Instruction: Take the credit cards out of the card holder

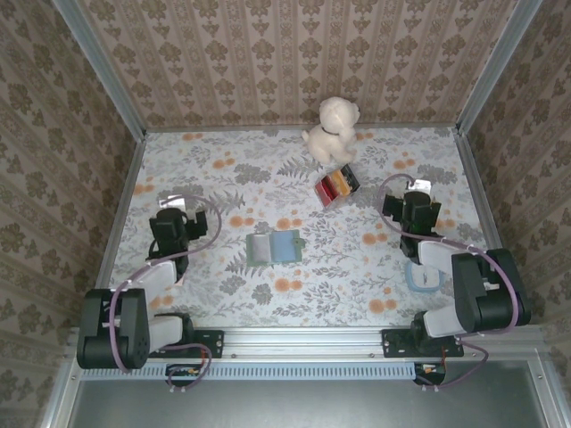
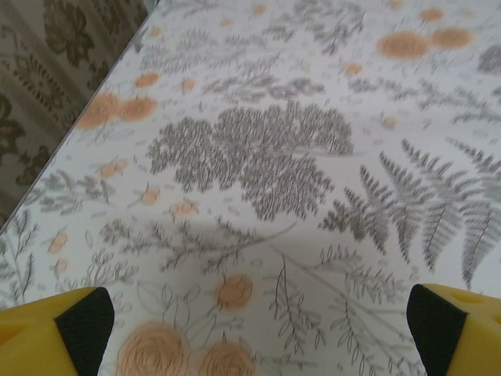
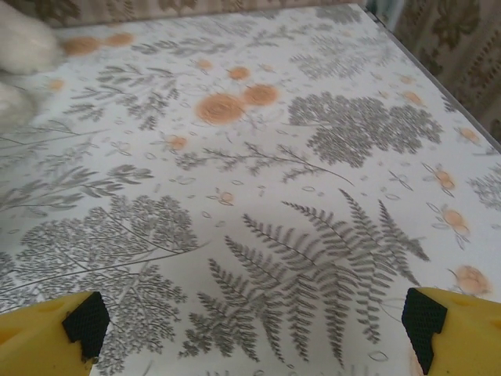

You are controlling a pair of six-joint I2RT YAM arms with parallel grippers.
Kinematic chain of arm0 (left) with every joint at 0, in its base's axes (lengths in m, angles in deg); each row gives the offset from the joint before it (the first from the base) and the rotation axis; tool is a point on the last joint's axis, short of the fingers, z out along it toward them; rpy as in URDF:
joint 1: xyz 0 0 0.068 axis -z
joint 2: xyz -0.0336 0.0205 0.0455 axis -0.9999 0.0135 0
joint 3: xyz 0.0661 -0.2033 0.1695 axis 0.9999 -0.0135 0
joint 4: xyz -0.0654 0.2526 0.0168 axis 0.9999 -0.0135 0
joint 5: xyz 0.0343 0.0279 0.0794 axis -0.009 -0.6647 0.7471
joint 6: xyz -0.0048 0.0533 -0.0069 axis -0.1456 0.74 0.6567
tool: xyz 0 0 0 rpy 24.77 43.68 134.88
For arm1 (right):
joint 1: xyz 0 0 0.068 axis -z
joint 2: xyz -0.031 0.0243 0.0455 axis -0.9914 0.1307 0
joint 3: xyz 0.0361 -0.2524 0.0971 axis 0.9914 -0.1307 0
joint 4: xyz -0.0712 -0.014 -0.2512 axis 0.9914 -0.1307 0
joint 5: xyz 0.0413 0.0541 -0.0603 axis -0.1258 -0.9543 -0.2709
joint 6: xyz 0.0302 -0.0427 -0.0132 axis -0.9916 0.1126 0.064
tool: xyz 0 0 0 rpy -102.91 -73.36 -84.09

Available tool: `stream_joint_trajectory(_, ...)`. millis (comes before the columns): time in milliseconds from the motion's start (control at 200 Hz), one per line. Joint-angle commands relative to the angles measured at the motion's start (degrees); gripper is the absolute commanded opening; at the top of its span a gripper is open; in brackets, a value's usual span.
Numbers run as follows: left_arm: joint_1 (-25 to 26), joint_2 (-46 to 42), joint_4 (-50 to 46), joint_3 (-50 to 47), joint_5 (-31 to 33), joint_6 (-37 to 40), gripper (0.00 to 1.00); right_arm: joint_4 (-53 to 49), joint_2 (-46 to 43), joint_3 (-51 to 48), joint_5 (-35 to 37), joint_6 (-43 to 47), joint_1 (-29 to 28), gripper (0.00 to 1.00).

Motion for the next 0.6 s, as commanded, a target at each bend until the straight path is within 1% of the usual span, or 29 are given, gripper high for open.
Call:
stream_joint_trajectory(0, -1.6, 1.9, 11.5, -1.4, -7.1, 2.4, 1.0, 13.5, 3.1, -2.7, -4.6, 3.6, -0.3, 1.0)
stream_joint_trajectory(135, -2.0, 4.9, 16.5, -1.4, -10.0, 3.3, 1.0, 21.0, 5.9, -5.4, -5.4, 4.2, -0.4, 1.0)
stream_joint_trajectory(235, -2.0, 7.7, 17.5, 0.1, -9.8, 5.2, 1.0, 20.2, 5.8, -5.1, -5.9, 4.3, -0.4, 1.0)
stream_joint_trajectory(285, -2.4, 10.7, 19.9, 0.6, -8.3, 4.8, 1.0, 20.1, 5.9, -5.0, -5.8, 4.3, -0.4, 1.0)
stream_joint_trajectory(360, -2.6, 15.5, 24.0, 1.0, -9.7, 5.0, 1.0, 19.8, 5.8, -4.9, -4.9, 3.8, -0.4, 1.0)
stream_joint_trajectory(455, -1.9, 19.0, 26.5, 1.5, -8.4, 5.6, 1.0, 19.5, 5.8, -4.7, -4.5, 3.6, -0.3, 1.0)
stream_joint_trajectory(510, -1.9, 18.3, 24.4, 1.9, -8.5, 5.3, 1.0, 18.8, 5.9, -4.4, -4.0, 3.3, -0.3, 1.0)
stream_joint_trajectory(560, -1.9, 18.8, 24.8, 2.1, -8.1, 5.5, 1.0, 18.7, 5.9, -4.3, -4.0, 3.3, -0.3, 1.0)
stream_joint_trajectory(600, -1.8, 18.6, 22.6, 3.1, -7.2, 5.1, 1.0, 18.5, 5.9, -4.2, -4.0, 3.3, -0.3, 1.0)
